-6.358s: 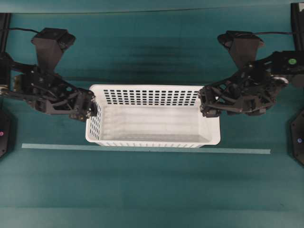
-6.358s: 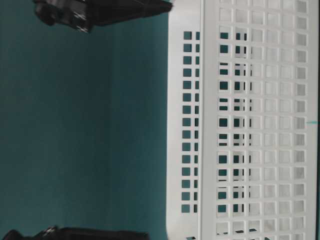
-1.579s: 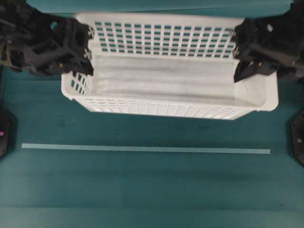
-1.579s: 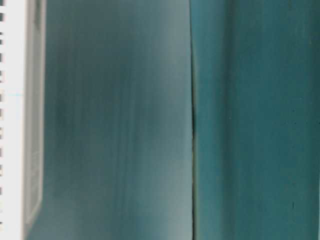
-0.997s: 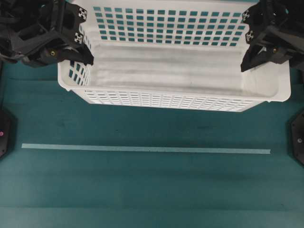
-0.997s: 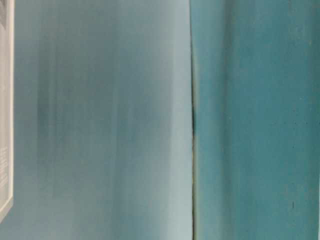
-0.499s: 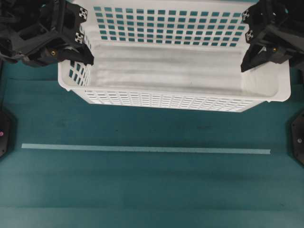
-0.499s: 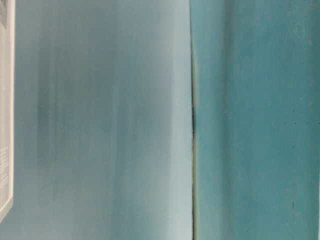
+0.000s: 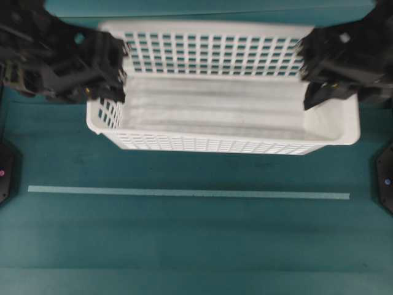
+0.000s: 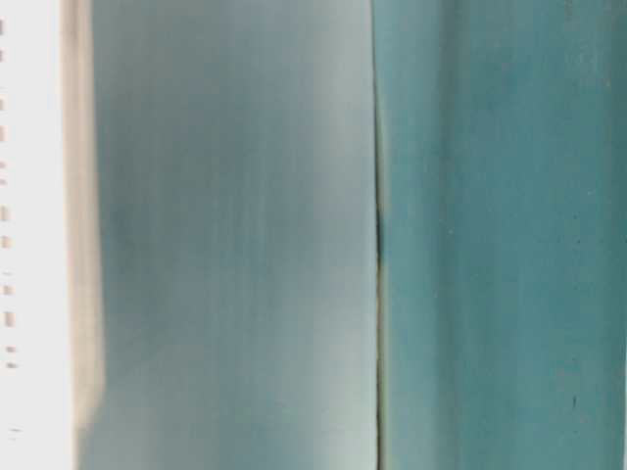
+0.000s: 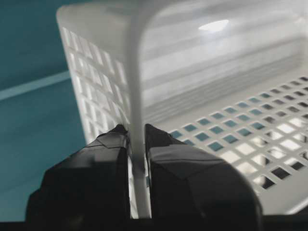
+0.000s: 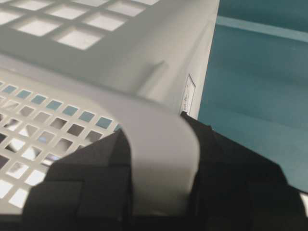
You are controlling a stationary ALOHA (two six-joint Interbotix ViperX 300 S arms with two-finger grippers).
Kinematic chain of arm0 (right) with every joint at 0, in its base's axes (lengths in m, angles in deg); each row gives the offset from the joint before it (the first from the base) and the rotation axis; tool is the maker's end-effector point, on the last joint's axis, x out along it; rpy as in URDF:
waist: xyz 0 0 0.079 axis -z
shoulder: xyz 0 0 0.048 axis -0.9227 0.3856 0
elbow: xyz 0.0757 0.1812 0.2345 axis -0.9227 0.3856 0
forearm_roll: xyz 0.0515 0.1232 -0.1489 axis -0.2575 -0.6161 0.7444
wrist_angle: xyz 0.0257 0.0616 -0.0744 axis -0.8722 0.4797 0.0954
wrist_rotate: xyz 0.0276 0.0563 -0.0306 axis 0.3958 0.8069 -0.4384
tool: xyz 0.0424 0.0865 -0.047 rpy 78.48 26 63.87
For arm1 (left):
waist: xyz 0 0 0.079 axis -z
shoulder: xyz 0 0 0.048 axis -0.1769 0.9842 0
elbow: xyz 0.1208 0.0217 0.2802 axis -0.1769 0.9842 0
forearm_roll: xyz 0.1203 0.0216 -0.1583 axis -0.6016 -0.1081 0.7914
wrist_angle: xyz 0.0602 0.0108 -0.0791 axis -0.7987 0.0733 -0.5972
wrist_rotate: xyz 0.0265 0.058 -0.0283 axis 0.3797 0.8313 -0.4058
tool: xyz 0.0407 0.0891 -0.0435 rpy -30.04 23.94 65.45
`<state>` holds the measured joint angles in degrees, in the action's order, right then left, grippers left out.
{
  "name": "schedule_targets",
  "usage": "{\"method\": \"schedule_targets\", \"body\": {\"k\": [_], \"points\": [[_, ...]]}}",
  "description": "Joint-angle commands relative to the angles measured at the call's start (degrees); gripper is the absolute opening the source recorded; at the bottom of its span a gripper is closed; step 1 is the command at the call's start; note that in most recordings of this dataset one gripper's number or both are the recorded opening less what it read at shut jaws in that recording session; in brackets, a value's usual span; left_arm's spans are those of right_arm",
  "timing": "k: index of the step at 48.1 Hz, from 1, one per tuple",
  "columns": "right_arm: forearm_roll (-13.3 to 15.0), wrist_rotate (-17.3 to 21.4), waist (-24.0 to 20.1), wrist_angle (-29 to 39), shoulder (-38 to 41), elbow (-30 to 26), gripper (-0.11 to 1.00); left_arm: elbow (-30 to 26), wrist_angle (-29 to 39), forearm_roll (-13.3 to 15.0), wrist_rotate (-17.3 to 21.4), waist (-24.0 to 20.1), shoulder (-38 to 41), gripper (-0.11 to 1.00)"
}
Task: Lift the white basket with both hands.
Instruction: 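Lower the held basket back down onto the table with both grippers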
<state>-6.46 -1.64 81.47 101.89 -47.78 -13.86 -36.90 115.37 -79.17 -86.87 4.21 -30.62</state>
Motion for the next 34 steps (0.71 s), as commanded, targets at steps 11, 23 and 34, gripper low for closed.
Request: {"method": "schedule_targets", "body": {"k": [11,23,34], "points": [[-1.8,-8.5,-0.9,-9.6,8.8,5.3,0.19,9.6,-8.3,0.2,1.6,0.8,1.0,0.02],[-1.3,-11.0,-0.9,-13.9,12.1,10.4,0.19,17.8,-15.6,0.2,1.8,-0.5,1.0,0.02],[-1.1,-11.6,-1.7,-16.9,13.4,14.1,0.19,23.7,-17.4,0.2,1.8,-0.2,1.1,0.02]]}}
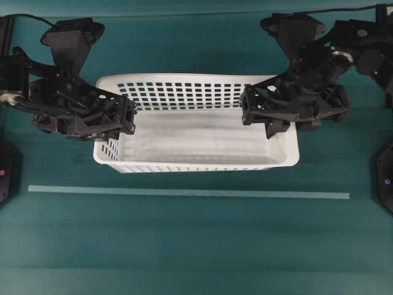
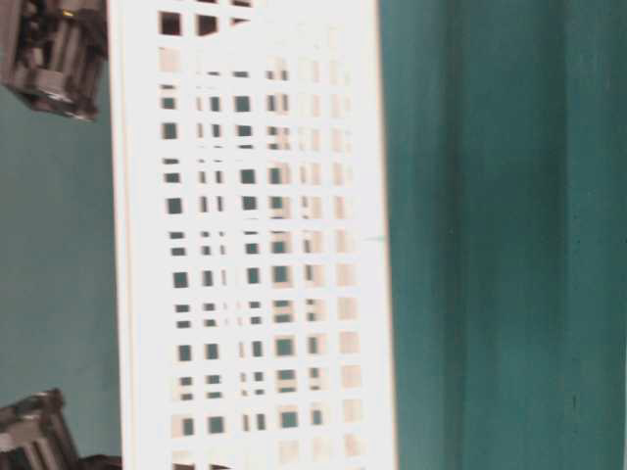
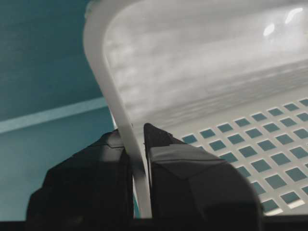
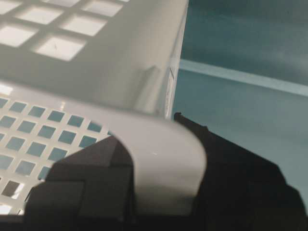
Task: Lift the white basket with both hands.
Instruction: 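Lower the held basket back down onto the table with both grippers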
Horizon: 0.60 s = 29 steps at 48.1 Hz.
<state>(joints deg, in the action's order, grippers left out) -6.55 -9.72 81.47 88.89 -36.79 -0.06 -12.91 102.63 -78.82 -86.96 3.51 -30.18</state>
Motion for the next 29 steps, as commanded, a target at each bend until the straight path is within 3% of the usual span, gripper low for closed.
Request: {"method": "schedule_targets", "body": {"k": [1,29], "points": [[-0.9,-3.7,-1.8,-4.4,2.5,0.9,0.19,0.3,-4.8,-0.2,1.8,0.5,0.7,0.02],[-0.8,-4.2,-3.7,-19.4,1.6,14.8,0.19,9.8,-13.6,-0.2,0.4,1.1,2.7,0.01]]}}
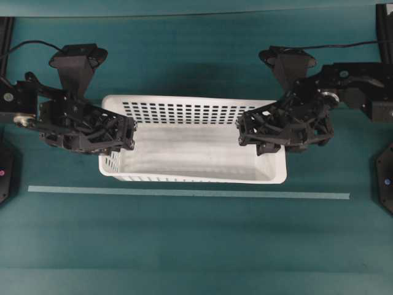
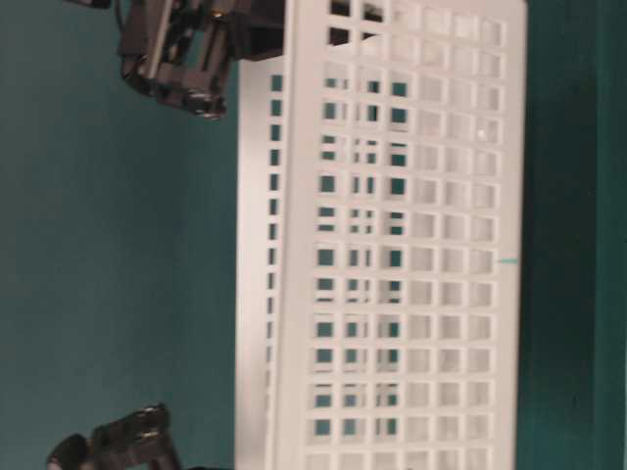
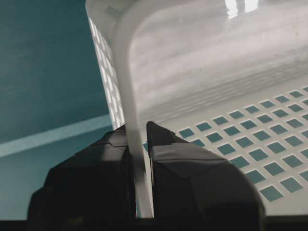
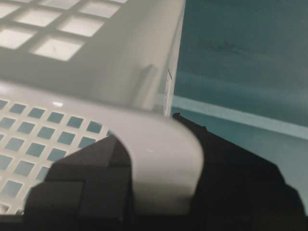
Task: Lift the white basket with both hands.
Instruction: 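Lower the held basket back down onto the table with both grippers, then open both grippers to release the basket rims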
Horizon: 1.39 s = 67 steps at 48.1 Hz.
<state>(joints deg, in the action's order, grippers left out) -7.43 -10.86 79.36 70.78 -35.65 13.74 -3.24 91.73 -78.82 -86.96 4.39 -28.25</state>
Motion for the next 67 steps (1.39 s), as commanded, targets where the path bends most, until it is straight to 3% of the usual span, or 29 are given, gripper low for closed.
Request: {"method": "schedule_targets", "body": {"k": [1,19,38,55,67], "points": [[0.1,-3.1,-1.6,-1.7,0.4,1.3,0.19,0.4,-3.4,-0.2,0.3,0.3,0.9,0.01],[0.1,-2.7,-2.9,-7.0,1.0,4.1,0.19,3.7,-8.5,-0.2,-2.6,1.9,4.3,0.01],[0.1,-2.9,-3.4,-9.5,3.3,4.7,0.19,4.9,-10.5,-0.6,-2.0,-0.6,4.3,0.01],[0.1,-2.6,-3.6,-9.8,3.6,5.2,0.19,5.1,-11.8,-0.6,-2.7,1.4,6.3,0.01],[0.0,-2.5,-3.6,-10.5,4.0,5.4,0.19,5.4,-11.8,-0.6,-2.1,-0.3,6.2,0.01]]}}
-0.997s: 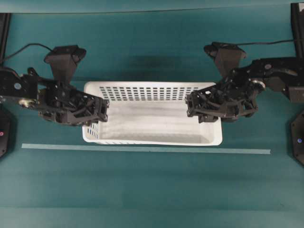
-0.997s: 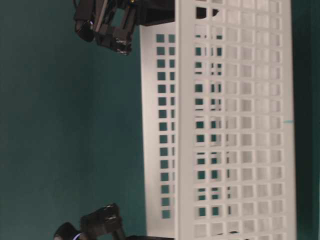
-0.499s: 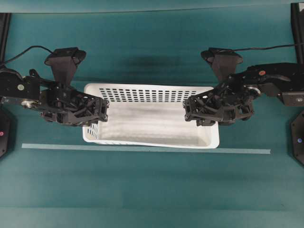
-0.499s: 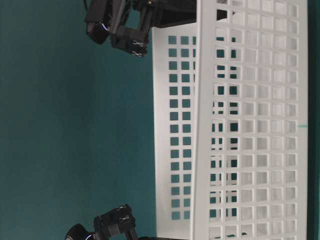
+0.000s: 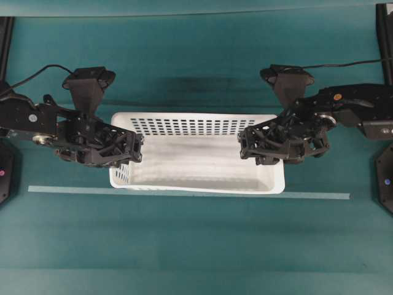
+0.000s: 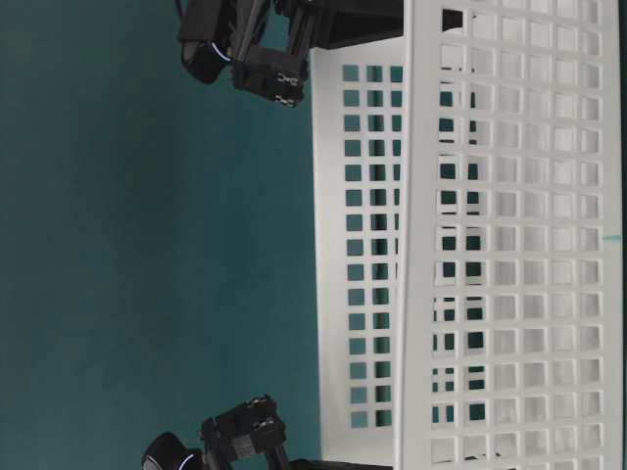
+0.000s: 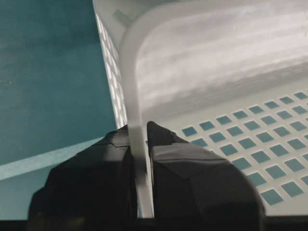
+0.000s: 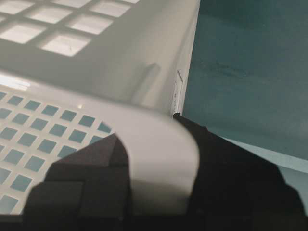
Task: Lift the white basket with both hands.
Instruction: 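Open both grippers to release the basket rims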
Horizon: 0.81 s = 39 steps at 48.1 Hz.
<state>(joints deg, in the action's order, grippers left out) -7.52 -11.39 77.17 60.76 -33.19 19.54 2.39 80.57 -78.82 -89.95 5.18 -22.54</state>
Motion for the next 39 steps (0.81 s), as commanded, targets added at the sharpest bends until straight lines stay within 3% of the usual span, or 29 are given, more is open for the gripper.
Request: {"method": "schedule_targets", "body": {"k": [1,39], "points": [[0.1,-2.0,-1.4,-0.4,1.6,-0.4,0.19,-0.3,-0.6,-0.6,1.0,-1.2,0.5,0.01],[-1.6,-2.3,-0.4,-1.6,2.0,-0.4,0.19,-0.1,-1.1,-0.6,1.0,-1.3,1.1,0.01]]}}
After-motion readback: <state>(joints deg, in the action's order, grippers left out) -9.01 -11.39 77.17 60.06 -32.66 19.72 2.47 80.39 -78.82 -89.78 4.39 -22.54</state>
